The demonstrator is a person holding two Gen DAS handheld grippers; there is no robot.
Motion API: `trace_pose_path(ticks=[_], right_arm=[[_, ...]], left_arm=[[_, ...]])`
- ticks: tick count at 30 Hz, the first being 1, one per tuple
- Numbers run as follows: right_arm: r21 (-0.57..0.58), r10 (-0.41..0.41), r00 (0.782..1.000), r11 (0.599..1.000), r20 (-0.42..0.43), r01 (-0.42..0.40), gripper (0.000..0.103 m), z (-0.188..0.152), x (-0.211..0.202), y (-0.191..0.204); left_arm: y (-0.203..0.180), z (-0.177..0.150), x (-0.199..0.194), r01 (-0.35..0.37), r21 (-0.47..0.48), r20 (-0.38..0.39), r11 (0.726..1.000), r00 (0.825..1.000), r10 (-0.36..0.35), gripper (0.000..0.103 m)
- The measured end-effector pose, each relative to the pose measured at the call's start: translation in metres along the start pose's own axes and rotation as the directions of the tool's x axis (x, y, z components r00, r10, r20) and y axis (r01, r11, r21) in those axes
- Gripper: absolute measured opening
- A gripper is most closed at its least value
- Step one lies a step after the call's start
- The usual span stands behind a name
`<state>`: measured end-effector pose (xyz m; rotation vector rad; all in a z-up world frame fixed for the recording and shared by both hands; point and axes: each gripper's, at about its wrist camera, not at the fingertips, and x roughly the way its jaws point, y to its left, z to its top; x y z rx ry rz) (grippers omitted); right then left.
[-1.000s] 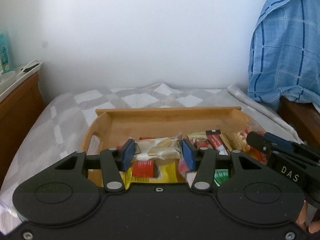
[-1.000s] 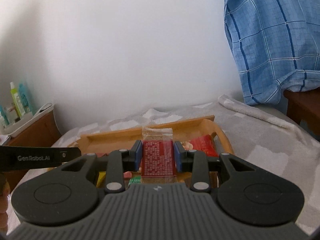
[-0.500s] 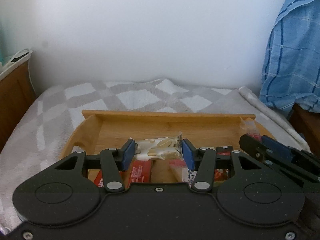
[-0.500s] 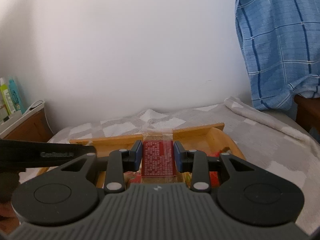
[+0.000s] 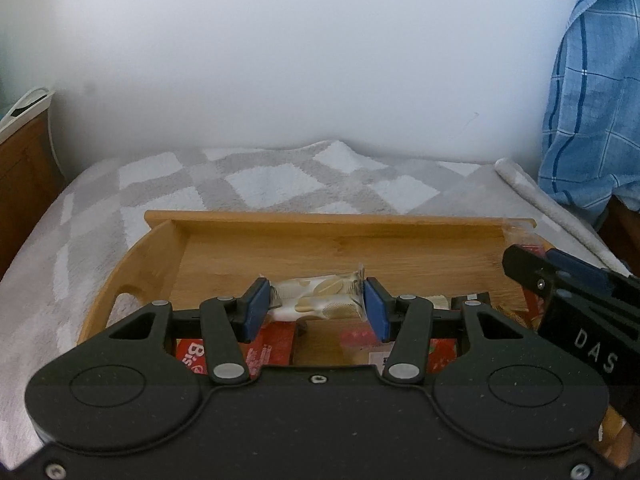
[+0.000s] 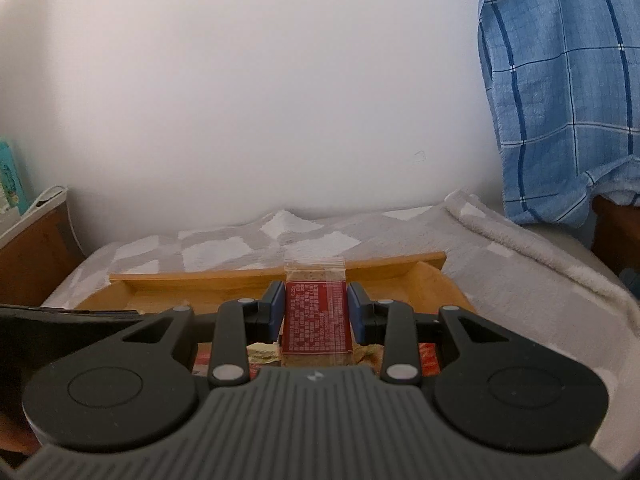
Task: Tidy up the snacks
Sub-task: 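Carry the biscuit bar and red cake packet over the tray with both tools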
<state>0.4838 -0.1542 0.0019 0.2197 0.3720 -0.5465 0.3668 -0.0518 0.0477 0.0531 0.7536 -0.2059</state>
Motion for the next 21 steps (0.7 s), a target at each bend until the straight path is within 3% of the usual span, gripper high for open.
trace_pose_path(ticks=[5, 21], right_arm=[[0.046, -0.017, 0.999, 0.999, -0.028, 0.018, 0.039, 0.000, 0.013, -0.010], [0.030, -0.020, 0.999, 0.999, -0.051, 0.021, 0.040, 0.000, 0.027, -0.012]], left_arm=[[-0.001, 0.001, 0.006, -0.007, -0.009, -0.005, 1.000, 1.000, 0.007, 0.049], [-0.005, 0.002, 0.015, -0.027, 0.003, -0.021, 1.000, 0.999, 0.027, 0.049]])
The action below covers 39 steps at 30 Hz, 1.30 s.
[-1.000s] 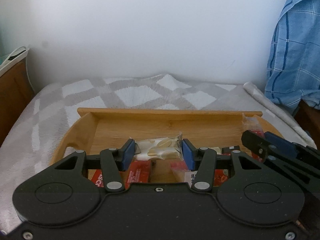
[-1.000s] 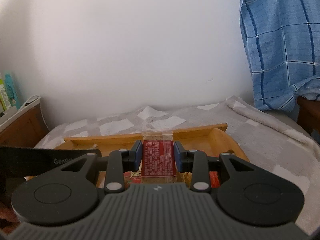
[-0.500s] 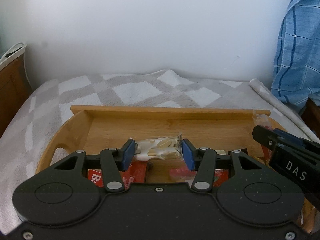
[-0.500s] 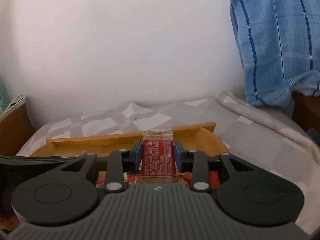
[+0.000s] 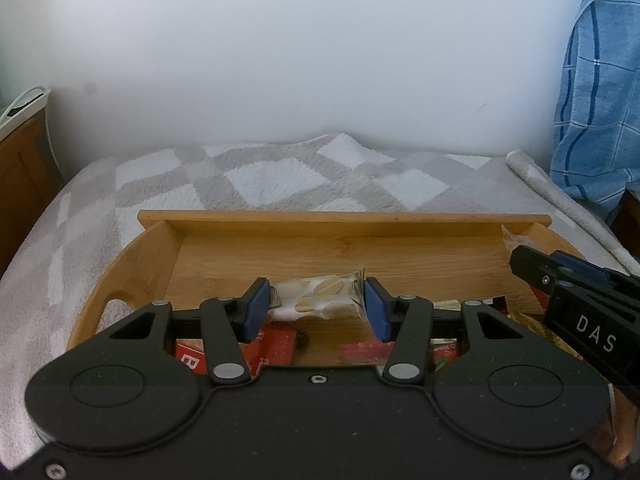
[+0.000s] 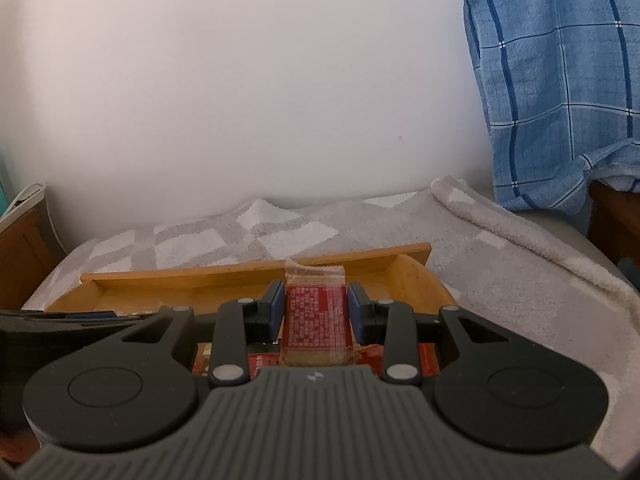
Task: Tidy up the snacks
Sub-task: 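Carry the biscuit bar and red cake packet over the tray with both tools, then open the left tool on the tray while the right tool releases the red cake packet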
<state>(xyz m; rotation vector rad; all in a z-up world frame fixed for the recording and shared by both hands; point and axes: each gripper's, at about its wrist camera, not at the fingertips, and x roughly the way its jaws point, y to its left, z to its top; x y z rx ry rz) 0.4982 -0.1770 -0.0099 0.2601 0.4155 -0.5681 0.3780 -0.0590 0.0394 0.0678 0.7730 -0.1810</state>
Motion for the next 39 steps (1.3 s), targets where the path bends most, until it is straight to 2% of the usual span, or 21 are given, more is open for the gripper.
trace_pose_path(ticks=[14, 34, 37, 39], right_arm=[[-0.008, 0.013, 0.999, 1.000, -0.040, -0.014, 0.040, -0.003, 0.012, -0.002], [0.018, 0.028, 0.998, 0.999, -0.047, -0.027, 0.040, -0.004, 0.013, -0.006], [0.022, 0.030, 0.999, 0.999, -0.044, -0.029, 0.044, -0.004, 0.012, -0.007], [0.025, 0.032, 0.999, 0.999, -0.037, -0.031, 0.054, -0.004, 0.011, -0.007]], left_arm=[[-0.002, -0.002, 0.005, -0.013, 0.020, -0.003, 1.000, 1.000, 0.013, 0.049], [-0.009, 0.000, 0.010, -0.045, 0.046, -0.029, 0.998, 0.999, 0.046, 0.053], [-0.010, 0.000, 0.010, -0.051, 0.053, -0.028, 0.997, 0.998, 0.053, 0.054], [-0.011, 0.000, 0.010, -0.053, 0.054, -0.030, 0.997, 0.998, 0.055, 0.056]])
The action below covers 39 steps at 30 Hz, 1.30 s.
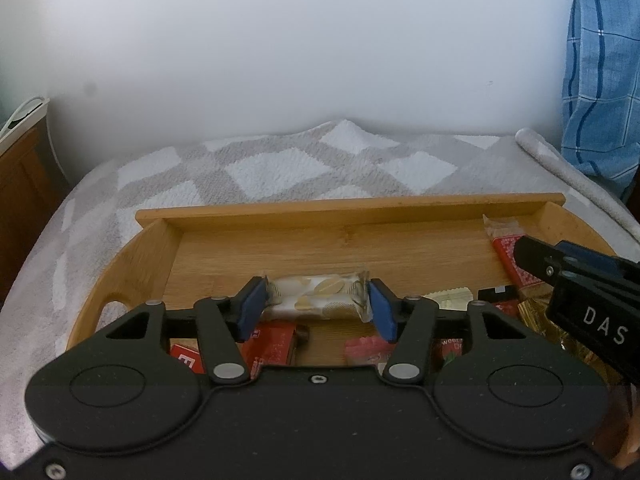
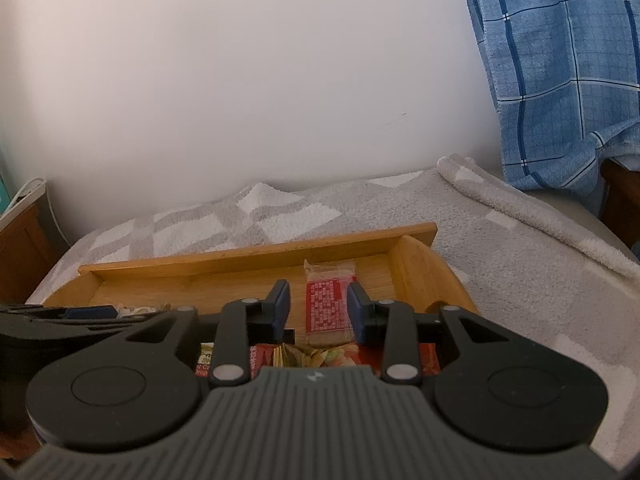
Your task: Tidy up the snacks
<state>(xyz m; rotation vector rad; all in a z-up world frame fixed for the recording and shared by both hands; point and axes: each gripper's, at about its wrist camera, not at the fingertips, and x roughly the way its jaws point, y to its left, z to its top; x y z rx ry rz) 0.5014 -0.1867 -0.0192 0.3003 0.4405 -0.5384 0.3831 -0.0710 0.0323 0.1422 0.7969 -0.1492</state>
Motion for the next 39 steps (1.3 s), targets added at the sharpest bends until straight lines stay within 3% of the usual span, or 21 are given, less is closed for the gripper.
trace_pose_path(ticks=[4, 16, 24, 33, 39], right_arm=[[-0.002, -0.001, 1.000, 1.000, 0.013, 0.001, 0.059, 0.001, -0.004, 0.000], [-0.004, 0.000, 0.998, 1.000, 0.058, 0.001, 0.075, 0.001, -0.016, -0.002], [-0.034, -0.005, 0.995, 0.999, 0.099, 0.008, 0.089, -0.001, -0.027, 0.003], [-0.028, 0.004, 0.993, 1.000, 0.119, 0.000, 0.093, -0.006, -0.043, 0.003], [0.066, 0.010, 0.991, 0.998, 0.137, -0.019, 0.103, -0.017, -0.059, 0.004]], left_arm=[[0.001, 0.001, -0.002, 0.012, -0.020, -0.003, 1.000, 1.000, -0.012, 0.068], [0.003, -0.001, -0.014, -0.002, -0.011, 0.009, 1.000, 1.000, 0.002, 0.086], [0.005, -0.007, -0.024, -0.006, -0.007, 0.005, 1.000, 1.000, 0.006, 0.089], [0.009, -0.014, -0.043, -0.010, -0.009, 0.008, 1.000, 1.000, 0.010, 0.094], [0.009, -0.025, -0.063, -0.011, 0.006, 0.019, 1.000, 1.000, 0.011, 0.097]])
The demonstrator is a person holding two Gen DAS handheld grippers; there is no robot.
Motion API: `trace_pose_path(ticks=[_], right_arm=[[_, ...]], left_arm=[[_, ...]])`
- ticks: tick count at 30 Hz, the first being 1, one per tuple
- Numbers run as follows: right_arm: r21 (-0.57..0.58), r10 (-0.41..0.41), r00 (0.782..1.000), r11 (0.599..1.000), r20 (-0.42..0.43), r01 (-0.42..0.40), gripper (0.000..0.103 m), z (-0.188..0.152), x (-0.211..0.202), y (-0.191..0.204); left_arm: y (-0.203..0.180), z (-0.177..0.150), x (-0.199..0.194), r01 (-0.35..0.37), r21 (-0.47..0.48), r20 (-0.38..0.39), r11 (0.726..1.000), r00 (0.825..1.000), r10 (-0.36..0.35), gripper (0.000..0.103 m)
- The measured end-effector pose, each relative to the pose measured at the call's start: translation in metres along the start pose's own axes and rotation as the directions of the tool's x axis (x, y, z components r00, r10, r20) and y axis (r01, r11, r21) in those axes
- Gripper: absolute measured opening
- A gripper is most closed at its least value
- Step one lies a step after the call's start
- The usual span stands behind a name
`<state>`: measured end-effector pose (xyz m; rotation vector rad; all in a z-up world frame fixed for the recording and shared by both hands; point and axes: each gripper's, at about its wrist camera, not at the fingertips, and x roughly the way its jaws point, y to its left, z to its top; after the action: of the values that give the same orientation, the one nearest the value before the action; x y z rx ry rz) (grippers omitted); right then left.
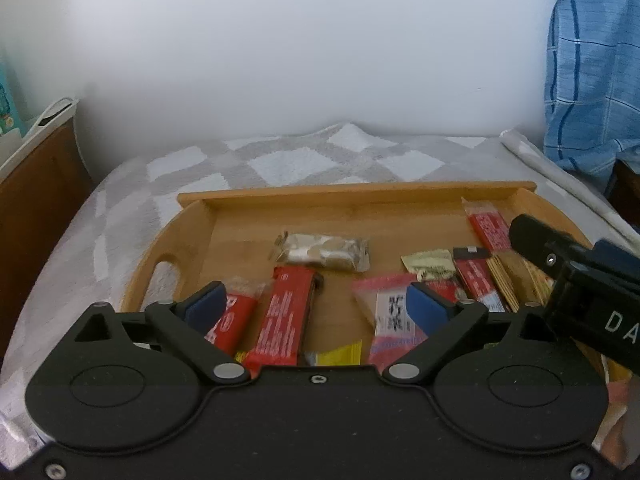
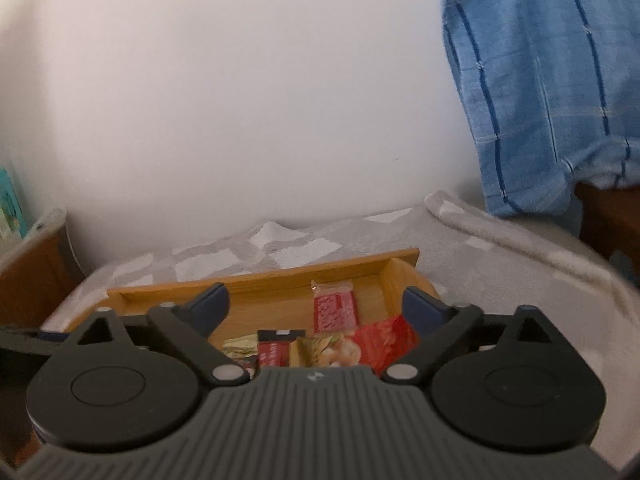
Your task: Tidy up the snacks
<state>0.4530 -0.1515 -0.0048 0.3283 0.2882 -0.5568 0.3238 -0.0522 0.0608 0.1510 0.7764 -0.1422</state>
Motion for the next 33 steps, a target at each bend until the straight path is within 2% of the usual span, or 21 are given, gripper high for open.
trace_pose_path(ticks=[3, 9, 25, 33], right_arm=[[0.063, 0.016, 1.000, 0.998, -0.009, -0.016, 0.103, -0.011, -0.009, 0.000], [-0.054, -0.007, 1.000, 0.999, 0.019, 0.008, 0.103, -0.013, -0.034, 0.006], [-0.046, -0.007, 1.000, 0.999, 0.011, 0.008, 0.103, -0.039, -0.118, -0.018], [-0.072, 0.047, 0.999, 0.996, 0.010, -0.046, 0.103, -0.052, -0.150, -0.015]], left_arm=[[-0.001, -0.009, -0.010, -0.018, 0.028, 0.006, 0.999, 1.000, 0.018, 0.097], [0.007, -0.028, -0.035, 0.016, -0.008, 0.004, 1.000, 1.000, -0.016, 0.098], [0.020, -0.077, -0.102, 0.013, -0.010, 0.033, 1.000, 0.999, -0.013, 0.099], [0.023, -0.103, -0.127, 0.016, -0.023, 0.037, 1.000, 0.999, -0.015, 0.099]])
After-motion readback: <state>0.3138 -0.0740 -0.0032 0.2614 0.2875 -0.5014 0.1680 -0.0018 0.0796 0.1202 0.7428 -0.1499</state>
